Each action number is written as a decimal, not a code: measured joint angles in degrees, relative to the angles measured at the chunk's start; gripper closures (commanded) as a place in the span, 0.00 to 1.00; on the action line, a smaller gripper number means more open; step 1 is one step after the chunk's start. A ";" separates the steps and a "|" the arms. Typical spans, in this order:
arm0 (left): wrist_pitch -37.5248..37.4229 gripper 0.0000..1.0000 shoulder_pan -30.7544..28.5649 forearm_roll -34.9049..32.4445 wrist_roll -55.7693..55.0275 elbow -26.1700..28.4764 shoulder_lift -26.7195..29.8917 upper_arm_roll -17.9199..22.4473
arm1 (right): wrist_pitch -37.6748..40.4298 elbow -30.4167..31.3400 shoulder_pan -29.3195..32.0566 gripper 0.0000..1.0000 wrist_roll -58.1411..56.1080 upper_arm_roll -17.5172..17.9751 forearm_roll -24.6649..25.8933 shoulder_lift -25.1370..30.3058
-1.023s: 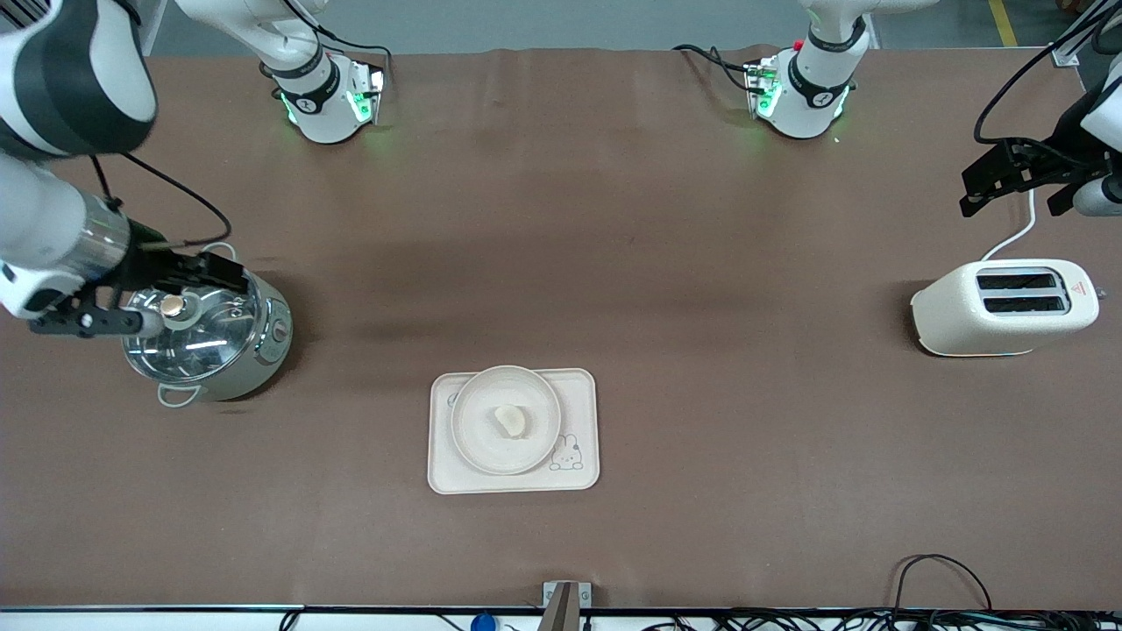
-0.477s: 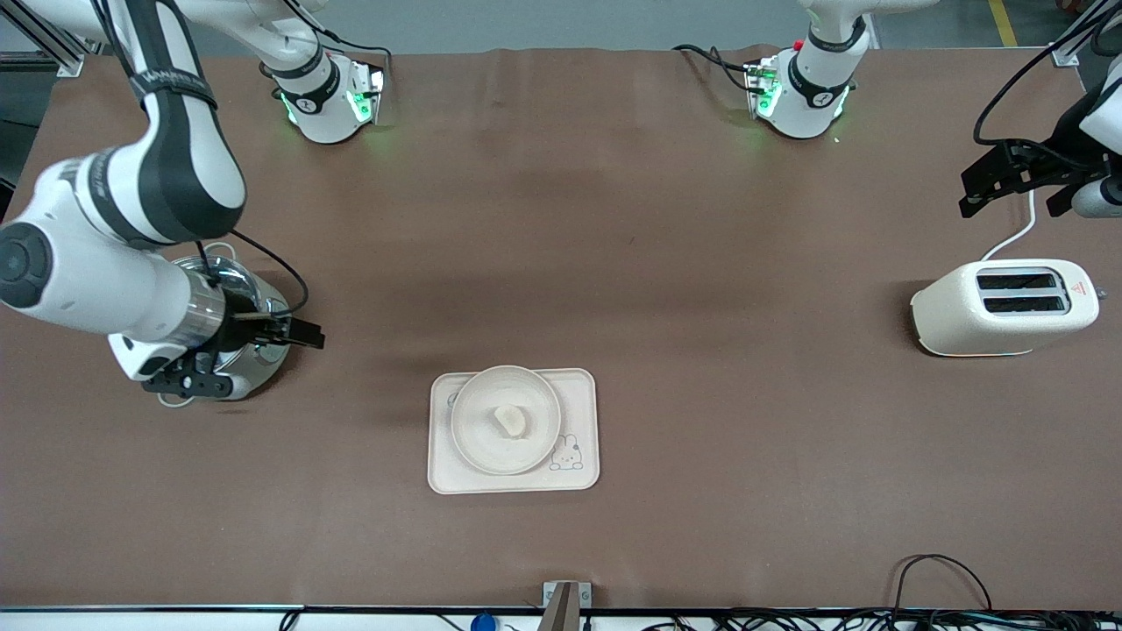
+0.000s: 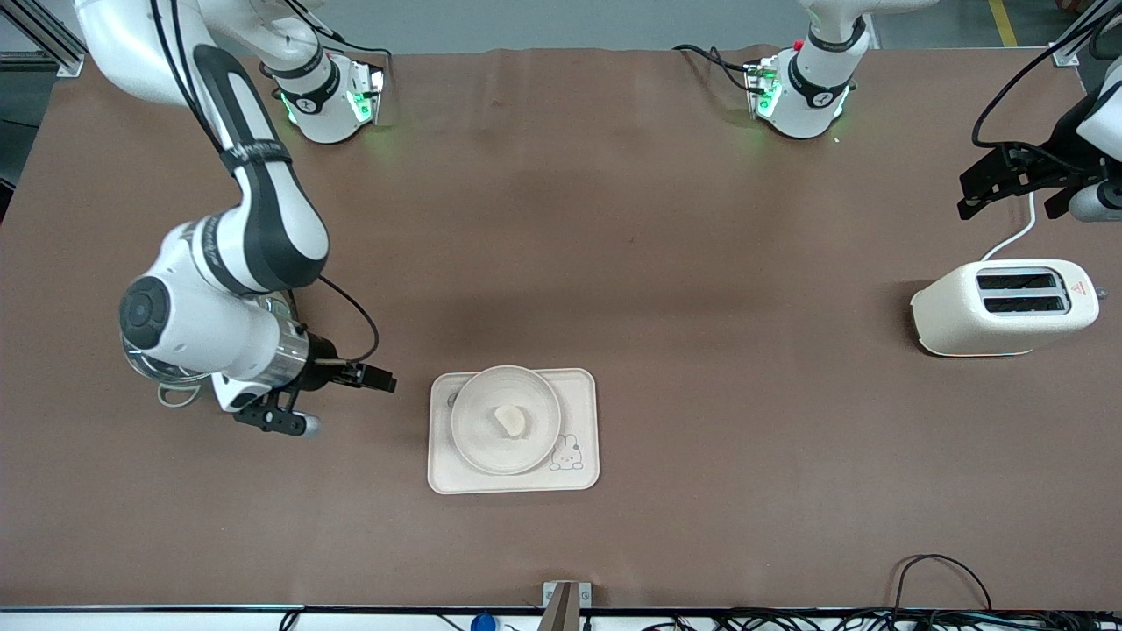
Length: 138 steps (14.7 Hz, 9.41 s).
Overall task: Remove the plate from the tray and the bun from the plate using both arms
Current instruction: 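Reach the right gripper down to the rim of the white plate, then close the right gripper on the white plate's rim, then lift the plate with bun off the tray and set it down beyond, then open the right gripper off the plate while the left gripper reaches over, then grasp the bun with the left gripper while the right gripper returns, then carry the bun with the left gripper toward the toaster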
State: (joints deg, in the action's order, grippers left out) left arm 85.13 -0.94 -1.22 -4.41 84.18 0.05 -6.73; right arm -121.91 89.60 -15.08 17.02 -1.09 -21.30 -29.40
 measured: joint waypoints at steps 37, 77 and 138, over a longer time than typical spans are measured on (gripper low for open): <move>0.00 0.00 0.11 0.00 0.00 -0.04 -1.58 -0.01 | -21.23 -1.89 -8.75 1.00 0.52 0.38 -4.67 -16.28; 23.09 0.00 24.14 1.03 -30.30 0.33 -27.20 -4.07 | -18.62 36.97 6.14 0.00 -9.68 9.18 -11.39 19.42; 44.21 0.63 9.81 -4.95 -47.65 12.82 -36.20 -2.05 | 40.80 -0.17 17.72 0.00 -14.44 1.22 21.50 32.47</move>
State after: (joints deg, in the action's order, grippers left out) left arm 129.34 8.86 -6.17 -52.07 97.00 -36.14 -8.78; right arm -81.11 89.43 2.64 2.58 0.13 0.20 3.07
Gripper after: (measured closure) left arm 0.630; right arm 0.000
